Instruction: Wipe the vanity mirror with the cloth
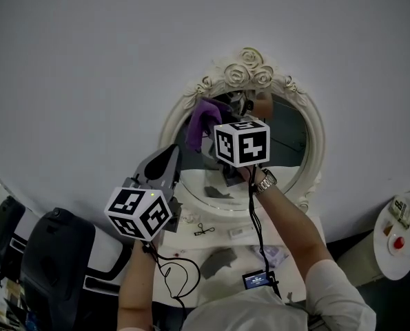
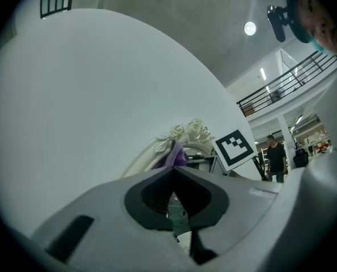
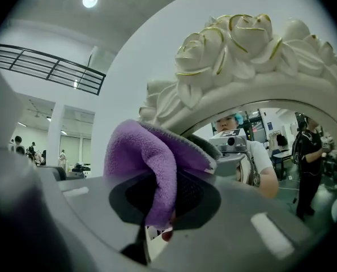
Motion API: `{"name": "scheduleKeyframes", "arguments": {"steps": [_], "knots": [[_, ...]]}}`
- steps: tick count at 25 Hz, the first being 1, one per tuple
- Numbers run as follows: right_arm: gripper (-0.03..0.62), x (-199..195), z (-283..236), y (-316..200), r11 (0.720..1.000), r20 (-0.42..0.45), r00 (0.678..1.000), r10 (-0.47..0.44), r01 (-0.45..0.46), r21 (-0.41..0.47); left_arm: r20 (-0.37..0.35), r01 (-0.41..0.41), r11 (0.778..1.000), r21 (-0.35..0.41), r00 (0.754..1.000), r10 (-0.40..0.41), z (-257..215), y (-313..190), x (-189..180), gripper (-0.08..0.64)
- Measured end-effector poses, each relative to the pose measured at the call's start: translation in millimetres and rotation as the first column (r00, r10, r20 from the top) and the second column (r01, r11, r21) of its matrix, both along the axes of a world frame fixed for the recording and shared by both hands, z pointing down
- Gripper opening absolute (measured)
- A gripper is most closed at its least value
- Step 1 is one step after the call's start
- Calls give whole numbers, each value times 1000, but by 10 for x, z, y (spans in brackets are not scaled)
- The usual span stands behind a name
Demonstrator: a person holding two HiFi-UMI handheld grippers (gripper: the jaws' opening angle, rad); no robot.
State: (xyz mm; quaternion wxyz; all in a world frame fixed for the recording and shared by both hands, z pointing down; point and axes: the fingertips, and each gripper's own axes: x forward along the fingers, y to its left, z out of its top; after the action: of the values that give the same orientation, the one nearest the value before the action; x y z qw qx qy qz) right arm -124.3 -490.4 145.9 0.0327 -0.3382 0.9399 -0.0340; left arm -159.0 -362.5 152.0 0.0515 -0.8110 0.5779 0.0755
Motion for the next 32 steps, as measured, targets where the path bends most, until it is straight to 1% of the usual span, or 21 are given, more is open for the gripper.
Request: {"name": "scheduleKeyframes", "arguments": {"steps": [4,8,10,14,18,22,25,29,32], "knots": [[57,83,-27,-41,999,-3,1000,28,-28,17,-7,-18,1000,-12,1000,18,52,-62,46,2],[57,306,-70,-94,997,-1,998,70,-70,40,22,-35,999,-4,999,35,53,-131,179,1],[57,463,-88,-128,995,7,996,90,-91,38,24,-59,998,-4,998,59,58,-174,276,2],[57,811,-92,-204,988,13,989,150,-150,36,0,-137,990,-22,991,137,99,-279,523,0],[58,1172,-61,-281,977,19,977,213,-213,30,6,-183,983,-24,983,184,127,-352,746,2],[60,1541,-12,-365,959,14,959,283,-283,23,5,-228,973,-29,974,228,151,-418,957,1],[61,1776,41,-419,947,12,947,322,-322,1,8,-257,966,-35,966,257,167,-440,1106,2],[61,1962,104,-466,935,-1,936,353,-353,-15,12,-276,960,-41,961,277,178,-436,1214,2],[61,2033,140,-476,923,-5,923,384,-384,-12,14,-271,962,-37,962,272,175,-391,1203,2]]}}
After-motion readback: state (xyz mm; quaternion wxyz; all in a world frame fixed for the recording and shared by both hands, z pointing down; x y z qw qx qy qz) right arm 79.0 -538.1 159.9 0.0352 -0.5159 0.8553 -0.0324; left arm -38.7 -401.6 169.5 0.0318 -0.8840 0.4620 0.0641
